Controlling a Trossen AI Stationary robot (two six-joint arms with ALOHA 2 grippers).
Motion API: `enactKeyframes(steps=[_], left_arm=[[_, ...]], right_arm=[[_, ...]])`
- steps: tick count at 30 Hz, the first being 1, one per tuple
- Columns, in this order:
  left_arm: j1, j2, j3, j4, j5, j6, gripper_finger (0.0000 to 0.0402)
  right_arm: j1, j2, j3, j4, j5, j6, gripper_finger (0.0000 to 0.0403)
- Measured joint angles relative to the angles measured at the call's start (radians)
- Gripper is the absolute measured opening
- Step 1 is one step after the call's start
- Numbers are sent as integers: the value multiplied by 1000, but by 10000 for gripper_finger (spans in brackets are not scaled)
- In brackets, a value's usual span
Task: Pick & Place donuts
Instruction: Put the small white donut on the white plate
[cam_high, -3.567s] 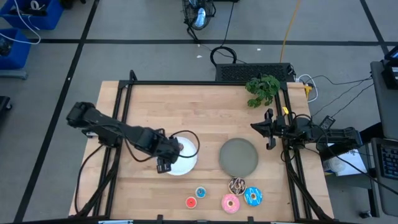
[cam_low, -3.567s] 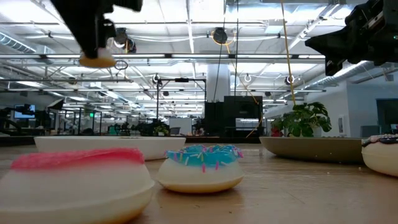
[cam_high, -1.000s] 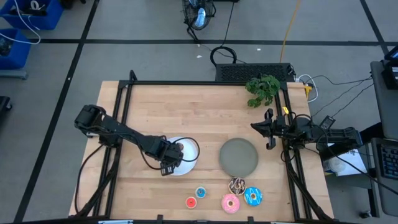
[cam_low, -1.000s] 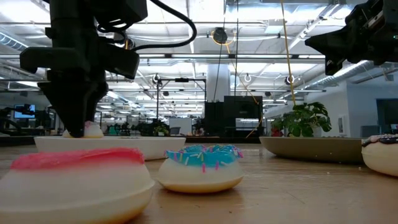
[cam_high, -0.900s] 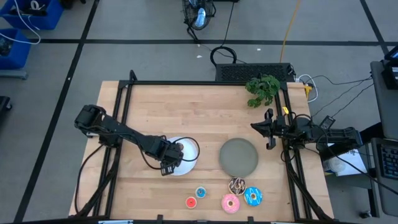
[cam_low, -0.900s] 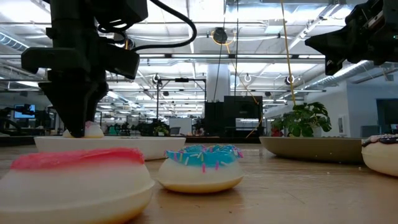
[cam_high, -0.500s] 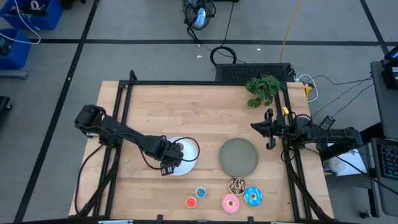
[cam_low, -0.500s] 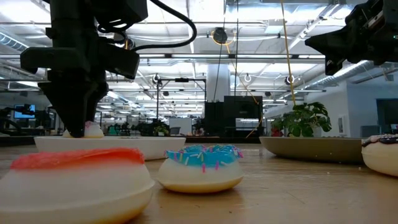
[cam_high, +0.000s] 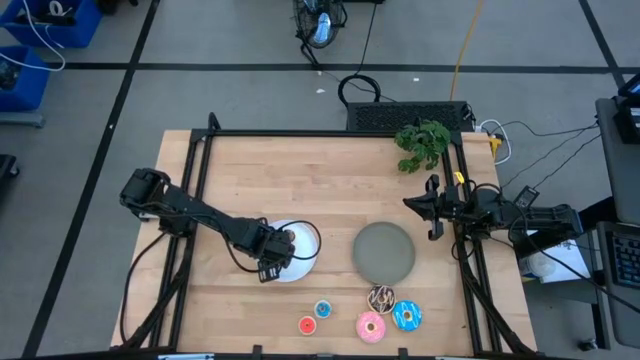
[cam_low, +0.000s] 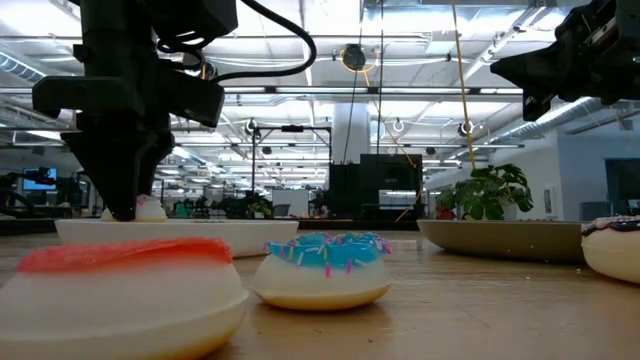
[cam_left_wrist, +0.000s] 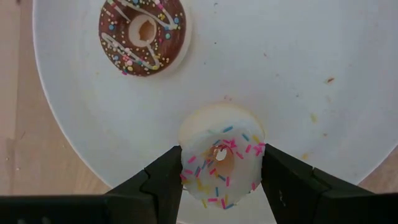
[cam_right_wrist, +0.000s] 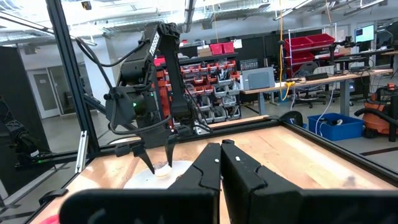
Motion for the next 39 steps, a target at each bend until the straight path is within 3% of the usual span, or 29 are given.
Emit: enactKeyframes(steps=[39], left_arm=[[0,0,1,10,-46,24,200]], right_arm=[[0,0,0,0,0,0,0]])
